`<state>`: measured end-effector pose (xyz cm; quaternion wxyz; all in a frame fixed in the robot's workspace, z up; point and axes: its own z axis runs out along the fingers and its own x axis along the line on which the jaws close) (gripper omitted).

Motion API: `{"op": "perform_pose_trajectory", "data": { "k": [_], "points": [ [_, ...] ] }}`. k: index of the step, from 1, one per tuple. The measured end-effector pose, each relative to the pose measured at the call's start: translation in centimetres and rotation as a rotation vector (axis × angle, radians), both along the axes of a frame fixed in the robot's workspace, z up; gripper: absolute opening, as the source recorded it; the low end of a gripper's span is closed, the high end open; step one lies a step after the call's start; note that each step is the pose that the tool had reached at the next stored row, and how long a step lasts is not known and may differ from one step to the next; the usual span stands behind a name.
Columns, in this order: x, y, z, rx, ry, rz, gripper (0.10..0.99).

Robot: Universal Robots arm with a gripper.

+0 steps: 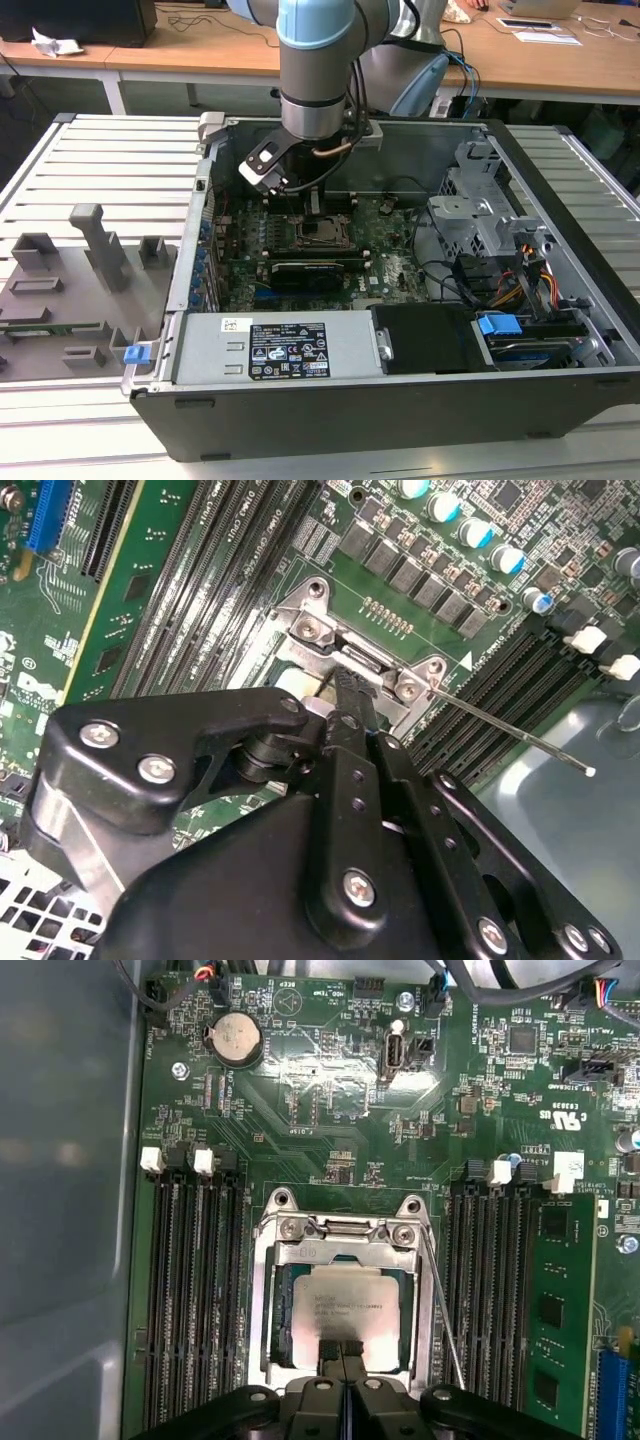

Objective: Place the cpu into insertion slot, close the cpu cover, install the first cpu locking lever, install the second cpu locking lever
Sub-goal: 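Close the cpu cover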

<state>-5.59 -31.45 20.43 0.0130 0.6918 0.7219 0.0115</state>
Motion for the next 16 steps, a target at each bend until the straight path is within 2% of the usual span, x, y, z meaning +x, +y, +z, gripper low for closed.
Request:
{"op": "perform_pose_trajectory", "data": {
  "k": [4,5,8,13,16],
  "points": [
    [0.23,0.02,-0.01,0.002,-0.0010,0.000,0.106],
    [0.26,0.05,0.14,0.004,-0.0023,0.000,0.106],
    [0.24,0.02,1.00,0.002,-0.0007,0.000,0.106],
    [1.22,0.01,1.02,0.002,-0.0004,0.000,0.106],
    [1.41,0.01,1.01,0.002,-0.0003,0.000,0.106]
  ]
}}
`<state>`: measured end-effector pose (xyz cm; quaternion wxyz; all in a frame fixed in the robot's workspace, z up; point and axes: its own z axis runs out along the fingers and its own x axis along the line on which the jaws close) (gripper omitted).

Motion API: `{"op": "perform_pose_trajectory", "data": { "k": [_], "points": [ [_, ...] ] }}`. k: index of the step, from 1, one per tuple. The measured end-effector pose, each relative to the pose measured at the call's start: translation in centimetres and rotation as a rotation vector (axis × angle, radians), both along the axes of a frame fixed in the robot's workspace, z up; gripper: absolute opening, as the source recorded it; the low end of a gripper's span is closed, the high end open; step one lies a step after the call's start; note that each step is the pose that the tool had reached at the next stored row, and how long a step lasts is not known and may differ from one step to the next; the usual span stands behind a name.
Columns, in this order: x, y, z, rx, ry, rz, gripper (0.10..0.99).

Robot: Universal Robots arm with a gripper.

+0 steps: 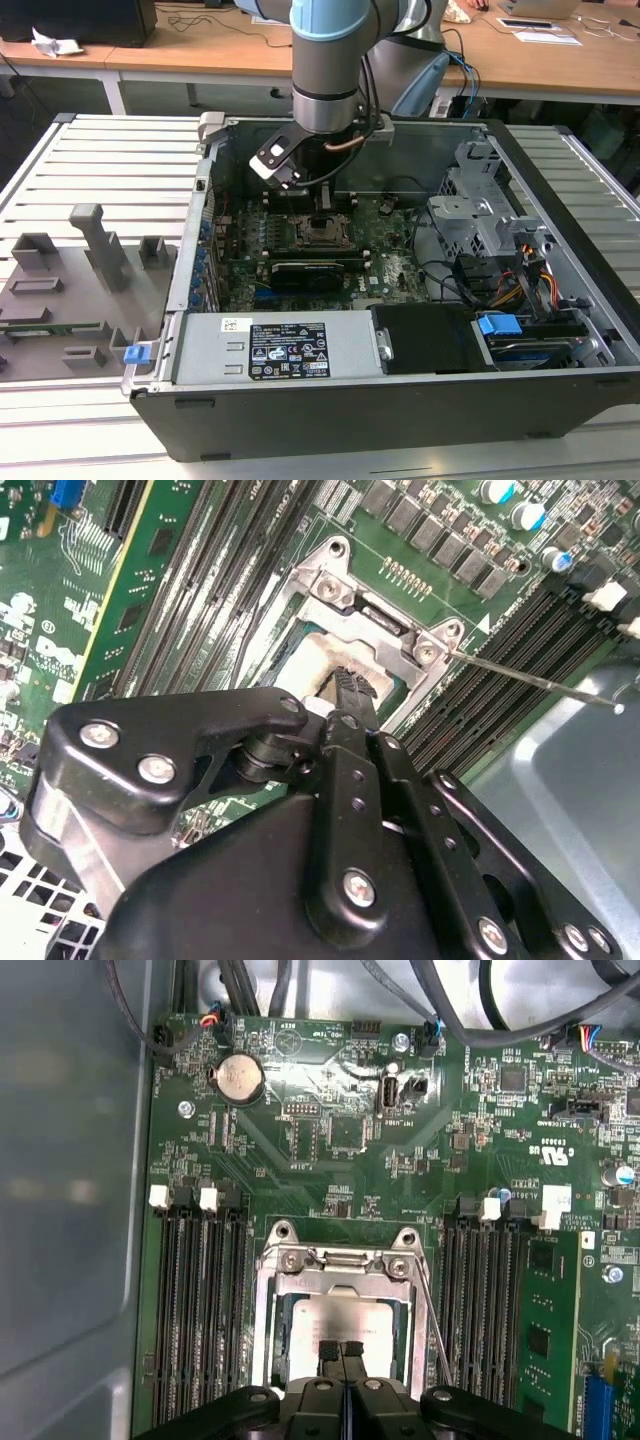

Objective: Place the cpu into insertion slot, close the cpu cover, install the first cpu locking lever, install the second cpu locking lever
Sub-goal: 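Close the cpu cover, then install the first cpu locking lever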

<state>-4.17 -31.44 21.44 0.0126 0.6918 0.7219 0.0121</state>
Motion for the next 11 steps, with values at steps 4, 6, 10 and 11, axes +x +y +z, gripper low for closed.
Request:
{"op": "perform_pose_trajectory", "data": {
  "k": [4,6,10,11],
  "points": [
    [0.28,0.00,0.00,0.000,0.0004,0.000,0.106],
    [0.32,0.00,0.00,0.000,0.0005,0.000,0.106],
    [0.35,0.00,0.06,0.000,0.0005,0.000,0.106],
    [0.34,0.00,0.15,0.000,0.0005,0.000,0.106]
  ]
}}
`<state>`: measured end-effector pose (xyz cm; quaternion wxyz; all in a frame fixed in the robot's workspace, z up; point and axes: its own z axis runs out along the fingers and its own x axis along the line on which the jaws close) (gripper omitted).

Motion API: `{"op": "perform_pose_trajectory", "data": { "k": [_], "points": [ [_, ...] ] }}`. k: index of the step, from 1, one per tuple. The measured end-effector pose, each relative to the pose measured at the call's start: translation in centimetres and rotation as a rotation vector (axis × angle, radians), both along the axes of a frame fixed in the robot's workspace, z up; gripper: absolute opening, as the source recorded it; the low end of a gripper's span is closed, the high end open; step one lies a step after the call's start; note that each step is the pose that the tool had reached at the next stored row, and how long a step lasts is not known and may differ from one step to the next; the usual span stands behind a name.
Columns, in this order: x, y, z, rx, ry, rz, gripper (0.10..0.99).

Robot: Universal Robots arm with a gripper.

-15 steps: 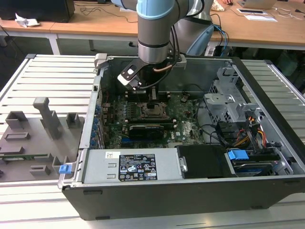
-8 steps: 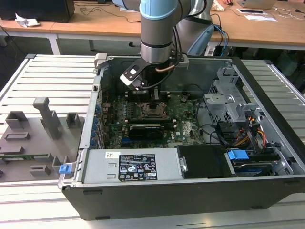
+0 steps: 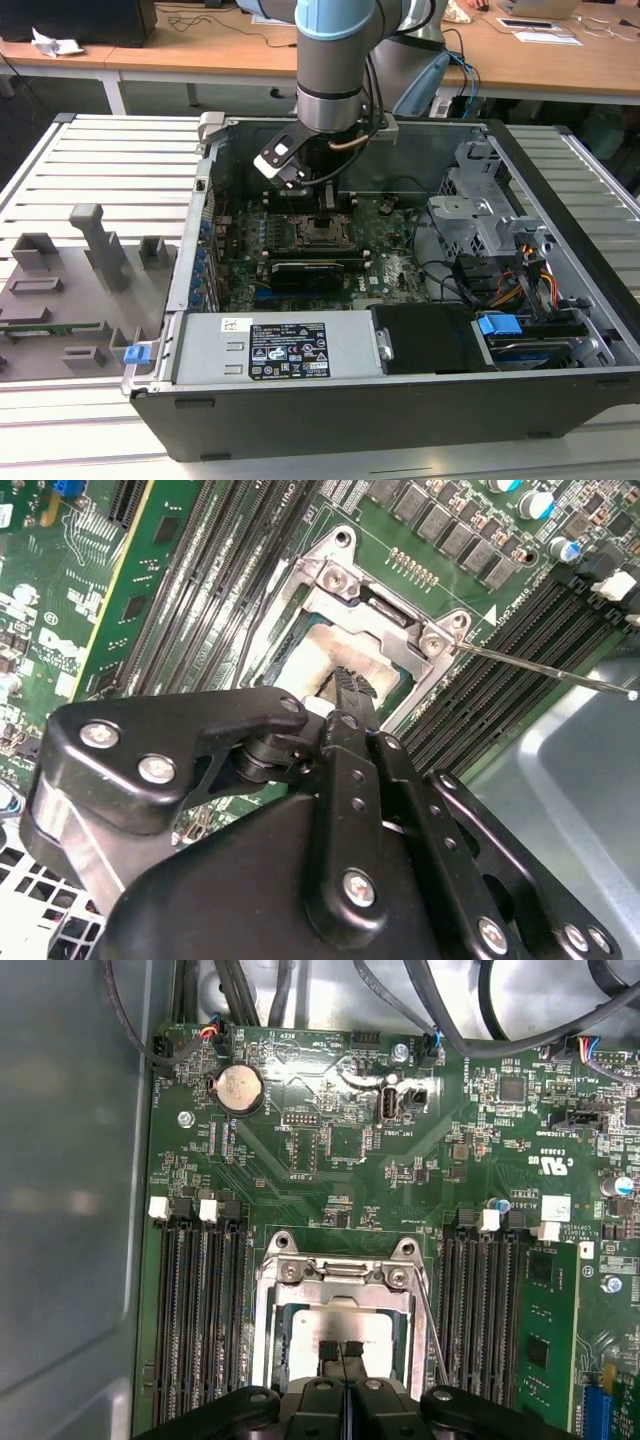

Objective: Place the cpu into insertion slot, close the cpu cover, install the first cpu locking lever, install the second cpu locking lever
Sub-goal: 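Install the first cpu locking lever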

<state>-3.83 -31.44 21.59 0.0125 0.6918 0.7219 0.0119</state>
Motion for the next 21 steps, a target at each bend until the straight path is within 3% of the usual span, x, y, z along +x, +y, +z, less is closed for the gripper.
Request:
{"op": "perform_pose_trajectory", "data": {
  "k": [2,14,21],
  "points": [
    [0.00,0.00,0.44,0.000,-0.0001,0.000,0.106],
    [0.00,0.00,1.34,0.000,0.0000,0.000,0.106],
    [0.00,0.00,2.79,0.000,0.0000,0.000,0.106]
  ]
}}
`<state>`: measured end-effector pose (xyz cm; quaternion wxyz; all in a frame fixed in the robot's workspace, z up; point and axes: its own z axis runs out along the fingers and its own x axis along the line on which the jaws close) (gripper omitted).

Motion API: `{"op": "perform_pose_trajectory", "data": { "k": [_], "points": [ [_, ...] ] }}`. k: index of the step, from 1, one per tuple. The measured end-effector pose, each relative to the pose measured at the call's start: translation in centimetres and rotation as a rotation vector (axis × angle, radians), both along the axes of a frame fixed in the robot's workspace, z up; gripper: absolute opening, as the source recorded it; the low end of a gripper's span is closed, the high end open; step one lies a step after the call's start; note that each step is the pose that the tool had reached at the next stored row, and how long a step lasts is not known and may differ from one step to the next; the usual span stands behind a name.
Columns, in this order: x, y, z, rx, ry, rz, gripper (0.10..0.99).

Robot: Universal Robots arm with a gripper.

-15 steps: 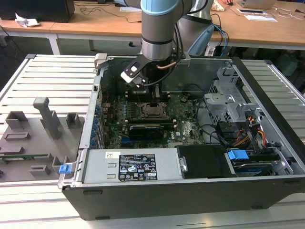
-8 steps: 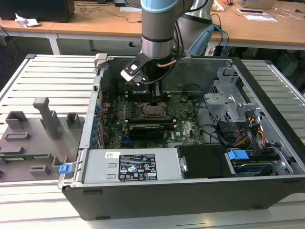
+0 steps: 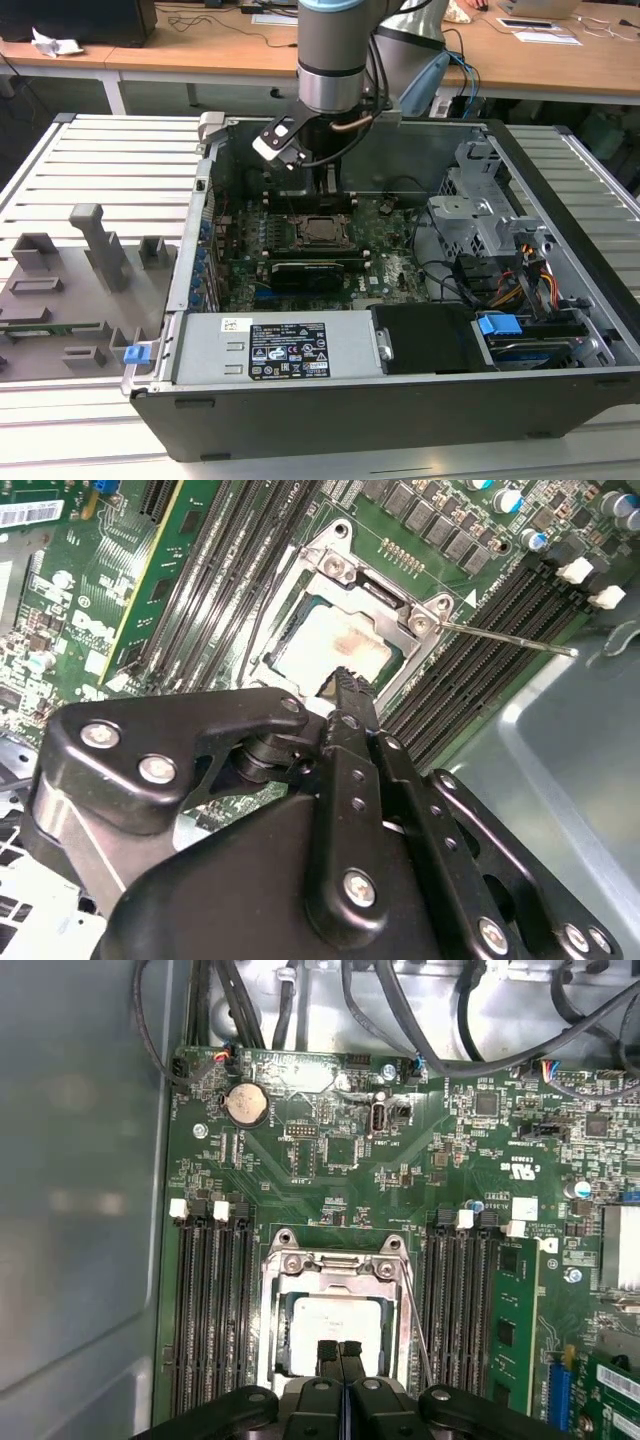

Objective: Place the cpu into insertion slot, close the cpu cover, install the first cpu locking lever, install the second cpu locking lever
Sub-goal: 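Install the first cpu locking lever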

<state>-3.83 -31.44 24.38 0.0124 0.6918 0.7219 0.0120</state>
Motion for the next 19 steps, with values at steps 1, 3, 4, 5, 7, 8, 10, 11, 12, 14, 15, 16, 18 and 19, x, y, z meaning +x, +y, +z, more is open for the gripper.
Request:
{"op": "perform_pose_trajectory", "data": {
  "k": [1,3,4,5,7,8,10,11,12,14,15,16,18,19],
  "points": [
    [0.00,0.00,0.19,0.000,0.0000,0.000,0.106],
    [0.00,0.00,0.95,0.000,0.0000,0.000,0.106],
    [0.00,0.00,1.22,0.000,0.0000,0.000,0.106],
    [0.00,0.00,1.49,0.000,0.0000,0.000,0.106],
    [0.00,0.00,2.33,0.000,0.0000,0.000,0.106],
    [0.00,0.00,2.56,0.000,0.0000,0.000,0.106],
    [0.00,0.00,3.32,0.000,0.0000,0.001,0.106],
    [0.00,0.00,3.32,0.000,-0.0002,0.020,0.106],
    [0.00,0.00,3.33,0.000,0.0000,0.047,0.106],
    [0.00,0.00,3.33,-0.001,0.0000,0.128,0.106],
    [0.00,0.00,3.33,-0.001,0.0000,0.154,0.106],
    [0.00,0.00,3.33,-0.001,0.0000,0.173,0.106],
    [0.00,0.00,3.33,-0.002,0.0000,0.225,0.106],
    [0.00,0.00,3.32,-0.002,-0.0001,0.245,0.106]
  ]
}}
